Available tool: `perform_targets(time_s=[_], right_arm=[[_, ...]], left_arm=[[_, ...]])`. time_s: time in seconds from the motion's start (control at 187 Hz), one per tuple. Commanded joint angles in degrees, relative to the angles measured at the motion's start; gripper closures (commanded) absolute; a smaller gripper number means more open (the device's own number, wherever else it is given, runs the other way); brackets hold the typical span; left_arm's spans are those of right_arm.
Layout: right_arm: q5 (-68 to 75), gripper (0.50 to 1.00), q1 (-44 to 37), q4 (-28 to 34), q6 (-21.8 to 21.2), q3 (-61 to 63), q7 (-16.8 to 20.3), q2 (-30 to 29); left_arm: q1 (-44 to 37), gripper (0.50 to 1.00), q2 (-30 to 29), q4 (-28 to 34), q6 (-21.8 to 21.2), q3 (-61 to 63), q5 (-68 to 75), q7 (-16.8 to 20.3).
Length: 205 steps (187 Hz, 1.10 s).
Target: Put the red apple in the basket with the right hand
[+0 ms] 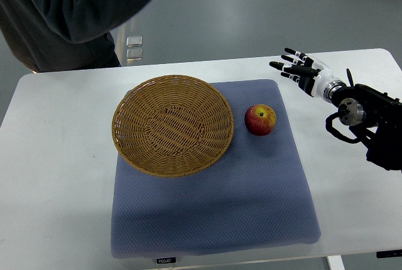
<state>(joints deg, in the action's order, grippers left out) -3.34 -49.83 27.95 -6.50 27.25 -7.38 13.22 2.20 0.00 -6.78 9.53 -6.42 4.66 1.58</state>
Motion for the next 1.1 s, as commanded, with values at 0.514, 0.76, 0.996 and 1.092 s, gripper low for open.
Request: perform_targets(time_s=[0.514, 0.76, 0.996, 1.092], right_arm=[[-0.2, 0.574, -0.3, 0.0, -1.8, -0.7, 0.0, 1.4], [-0.2, 0.574, -0.4, -0.1, -3.3, -0.8, 0.0, 3.1], [-0.2, 0.572, -0.3, -0.3, -3.2, -0.8, 0.0, 3.9], [-0.2, 0.572, -0.4, -1.0, -3.1, -0.5, 0.0, 4.2]], left_arm=[[0.0, 0.500, 0.0, 0.1, 0.0, -0.1, -0.2, 0.0], [0.0, 0.500, 0.0, 0.1, 0.0, 0.0, -0.2, 0.0], [0.0, 0.500, 0.0, 0.0, 0.0, -0.1, -0.1, 0.0], [0.0, 0.500, 0.0, 0.0, 0.0, -0.1, -0.1, 0.0]])
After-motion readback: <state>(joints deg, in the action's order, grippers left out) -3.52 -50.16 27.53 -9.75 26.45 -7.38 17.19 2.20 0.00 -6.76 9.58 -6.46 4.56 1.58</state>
